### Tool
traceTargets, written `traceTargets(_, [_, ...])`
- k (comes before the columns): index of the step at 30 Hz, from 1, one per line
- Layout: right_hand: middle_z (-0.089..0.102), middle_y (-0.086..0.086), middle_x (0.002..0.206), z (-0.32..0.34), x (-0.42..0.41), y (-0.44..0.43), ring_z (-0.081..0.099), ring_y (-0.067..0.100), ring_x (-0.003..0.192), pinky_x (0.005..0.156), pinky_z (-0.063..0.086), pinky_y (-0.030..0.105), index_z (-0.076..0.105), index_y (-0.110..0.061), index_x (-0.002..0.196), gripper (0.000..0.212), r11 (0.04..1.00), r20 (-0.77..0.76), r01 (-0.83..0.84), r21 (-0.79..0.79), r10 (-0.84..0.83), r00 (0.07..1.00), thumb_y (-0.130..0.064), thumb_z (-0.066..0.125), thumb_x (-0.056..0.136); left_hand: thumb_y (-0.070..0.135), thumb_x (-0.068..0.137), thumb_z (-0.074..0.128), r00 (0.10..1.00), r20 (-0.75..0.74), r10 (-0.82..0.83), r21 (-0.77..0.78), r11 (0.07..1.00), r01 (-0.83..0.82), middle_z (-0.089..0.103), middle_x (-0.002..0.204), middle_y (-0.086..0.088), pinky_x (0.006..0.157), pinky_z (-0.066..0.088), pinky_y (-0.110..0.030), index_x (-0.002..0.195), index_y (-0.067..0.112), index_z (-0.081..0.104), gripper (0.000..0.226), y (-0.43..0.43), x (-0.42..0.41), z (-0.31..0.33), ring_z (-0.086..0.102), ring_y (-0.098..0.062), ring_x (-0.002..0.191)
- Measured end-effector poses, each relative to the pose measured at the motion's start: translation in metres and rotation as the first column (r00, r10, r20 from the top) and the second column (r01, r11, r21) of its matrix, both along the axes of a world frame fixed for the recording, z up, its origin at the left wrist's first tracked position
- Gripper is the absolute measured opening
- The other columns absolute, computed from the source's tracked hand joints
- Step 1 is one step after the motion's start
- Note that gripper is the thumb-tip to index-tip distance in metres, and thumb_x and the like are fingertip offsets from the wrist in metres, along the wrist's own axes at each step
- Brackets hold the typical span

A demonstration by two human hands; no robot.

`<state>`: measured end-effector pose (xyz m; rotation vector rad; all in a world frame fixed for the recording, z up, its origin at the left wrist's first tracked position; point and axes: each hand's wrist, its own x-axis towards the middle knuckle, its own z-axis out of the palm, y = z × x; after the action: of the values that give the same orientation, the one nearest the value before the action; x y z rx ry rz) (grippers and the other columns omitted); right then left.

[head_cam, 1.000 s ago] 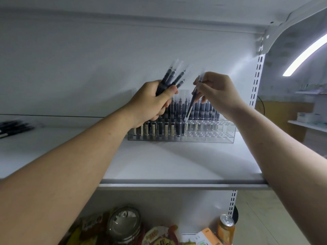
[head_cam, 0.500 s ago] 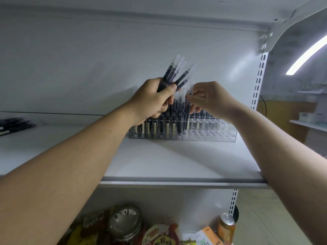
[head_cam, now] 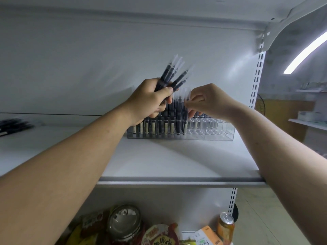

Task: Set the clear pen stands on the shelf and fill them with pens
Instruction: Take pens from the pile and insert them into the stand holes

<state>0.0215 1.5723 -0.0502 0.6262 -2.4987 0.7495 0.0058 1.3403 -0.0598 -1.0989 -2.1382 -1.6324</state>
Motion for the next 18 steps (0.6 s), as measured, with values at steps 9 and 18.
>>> traceTargets(9, [0.074, 0.002, 0.083, 0.010, 0.005, 0.002, 0.066, 0.019, 0.074, 0.064, 0.050, 0.026, 0.075, -0.016, 0.095, 0.001, 0.880, -0.118, -0.252, -0.402, 0.223, 0.968, -0.017, 0.075, 0.094, 0.013, 0.111, 0.052, 0.999, 0.030, -0.035, -0.002, 0.999, 0.035, 0.074, 0.090, -0.008, 0.045, 0.025, -0.026, 0.109, 0.004, 0.060, 0.012, 0.003, 0.001, -0.002, 0.043, -0.014, 0.057])
traceTargets(18, [0.073, 0.014, 0.087, 0.018, 0.001, 0.003, 0.073, 0.029, 0.081, 0.062, 0.052, 0.028, 0.063, 0.000, 0.097, 0.010, 0.522, -0.144, -0.341, -0.782, 0.381, 0.913, -0.006, 0.058, 0.104, 0.022, 0.112, 0.053, 0.999, -0.029, 0.039, -0.057, 0.998, -0.040, 0.080, 0.096, -0.010, 0.046, 0.032, -0.027, 0.114, 0.011, 0.062, 0.015, 0.004, 0.004, -0.001, 0.054, -0.023, 0.054])
